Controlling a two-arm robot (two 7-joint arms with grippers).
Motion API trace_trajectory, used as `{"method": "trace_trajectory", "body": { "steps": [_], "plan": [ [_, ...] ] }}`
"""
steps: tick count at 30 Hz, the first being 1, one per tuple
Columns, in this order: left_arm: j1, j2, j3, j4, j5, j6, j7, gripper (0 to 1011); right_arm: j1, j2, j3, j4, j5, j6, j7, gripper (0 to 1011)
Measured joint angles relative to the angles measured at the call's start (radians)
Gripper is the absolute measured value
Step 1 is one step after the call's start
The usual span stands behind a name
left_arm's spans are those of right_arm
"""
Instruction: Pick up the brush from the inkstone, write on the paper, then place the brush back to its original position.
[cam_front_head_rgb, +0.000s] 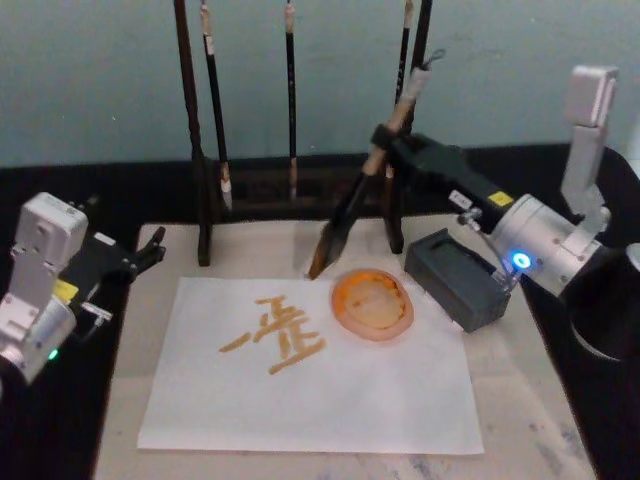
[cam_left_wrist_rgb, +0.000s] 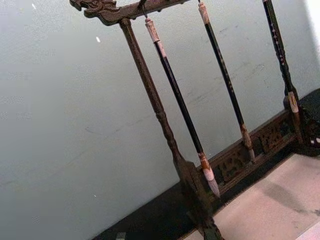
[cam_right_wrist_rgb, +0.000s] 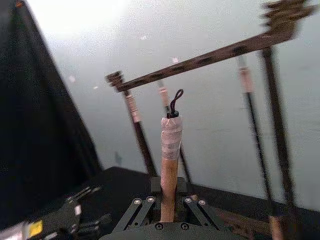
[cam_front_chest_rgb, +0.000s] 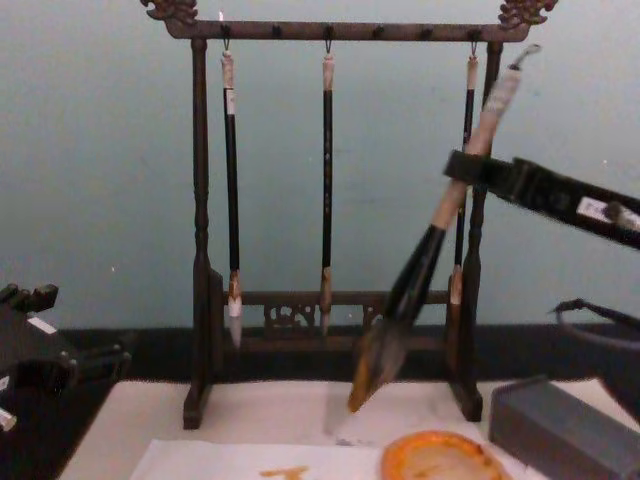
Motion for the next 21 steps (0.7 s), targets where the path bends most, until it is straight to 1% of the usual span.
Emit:
{"method": "trace_trajectory", "body": {
  "steps": [6,11,21],
  "plan": [
    [0.000,0.000,0.000,0.000,0.000,0.000,0.000,1010,0.022,-0.009,-0.035,0.009,-0.043,-0.005,0.059,172],
    [0.000,0.000,0.000,0.000,0.000,0.000,0.000,1010,0.031,-0.019,-0.061,0.014,-0.069,-0.009,0.095,172],
    [0.000,0.000,0.000,0.000,0.000,0.000,0.000,1010,0.048,-0.045,-0.100,0.037,-0.106,-0.013,0.133,172]
  ]
}}
